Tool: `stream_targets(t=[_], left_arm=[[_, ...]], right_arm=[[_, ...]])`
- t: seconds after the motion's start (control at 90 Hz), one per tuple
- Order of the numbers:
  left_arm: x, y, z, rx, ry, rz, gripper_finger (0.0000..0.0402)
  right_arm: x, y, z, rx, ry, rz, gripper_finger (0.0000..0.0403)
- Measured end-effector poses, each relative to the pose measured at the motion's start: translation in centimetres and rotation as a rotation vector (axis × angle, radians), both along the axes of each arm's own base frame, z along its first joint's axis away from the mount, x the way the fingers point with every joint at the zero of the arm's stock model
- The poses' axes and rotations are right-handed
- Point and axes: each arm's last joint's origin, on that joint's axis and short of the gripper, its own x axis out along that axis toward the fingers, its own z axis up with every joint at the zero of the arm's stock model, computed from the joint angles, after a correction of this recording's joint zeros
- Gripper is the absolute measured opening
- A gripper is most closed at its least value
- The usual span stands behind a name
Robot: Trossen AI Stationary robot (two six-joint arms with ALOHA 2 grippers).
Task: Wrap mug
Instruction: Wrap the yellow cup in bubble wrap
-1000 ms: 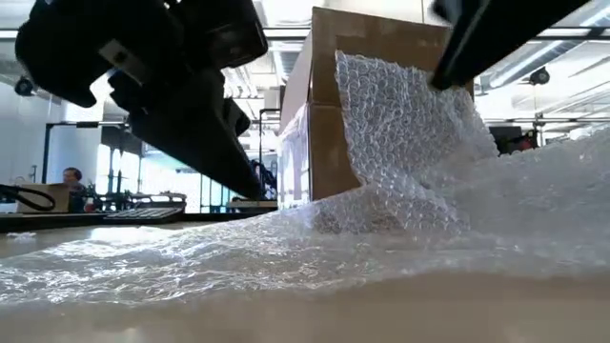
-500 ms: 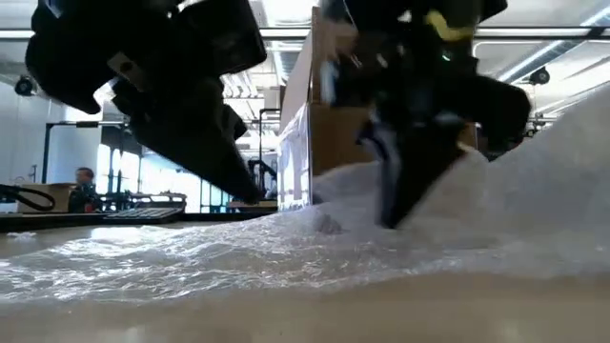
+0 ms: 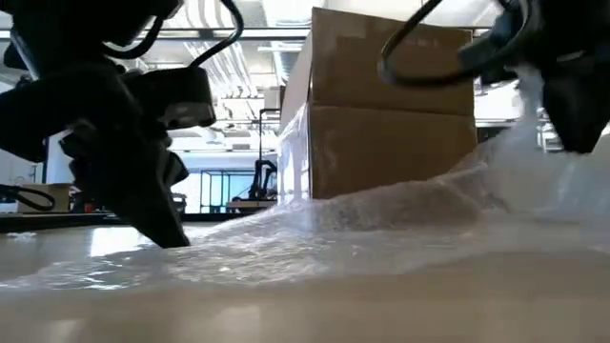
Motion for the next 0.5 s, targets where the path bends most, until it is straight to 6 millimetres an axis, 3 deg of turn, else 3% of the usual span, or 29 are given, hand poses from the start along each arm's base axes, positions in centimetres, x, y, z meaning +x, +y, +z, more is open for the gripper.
stream_targets(t=[0.133, 0.289, 0.378, 0.5], left_arm=[[-0.5, 0.0, 0.6, -0.007, 0.013, -0.014, 0.0000], [-0.7, 0.0, 2.2, -0.025, -0.026, -0.026, 0.0000], [-0.6, 0.0, 3.5, -0.013, -0.067, -0.050, 0.0000], [0.5, -0.4, 6.5, -0.002, -0.238, -0.060, 0.0000]], right_arm=[[-2.6, 1.1, 2.5, -0.022, -0.081, -0.085, 0.0032], [-4.9, 2.3, 4.9, -0.037, -0.298, -0.153, 0.0028], [-4.7, 3.8, 5.7, 0.018, -0.540, -0.102, 0.0028], [-2.8, 5.9, 5.6, 0.091, -0.782, 0.153, 0.0033]])
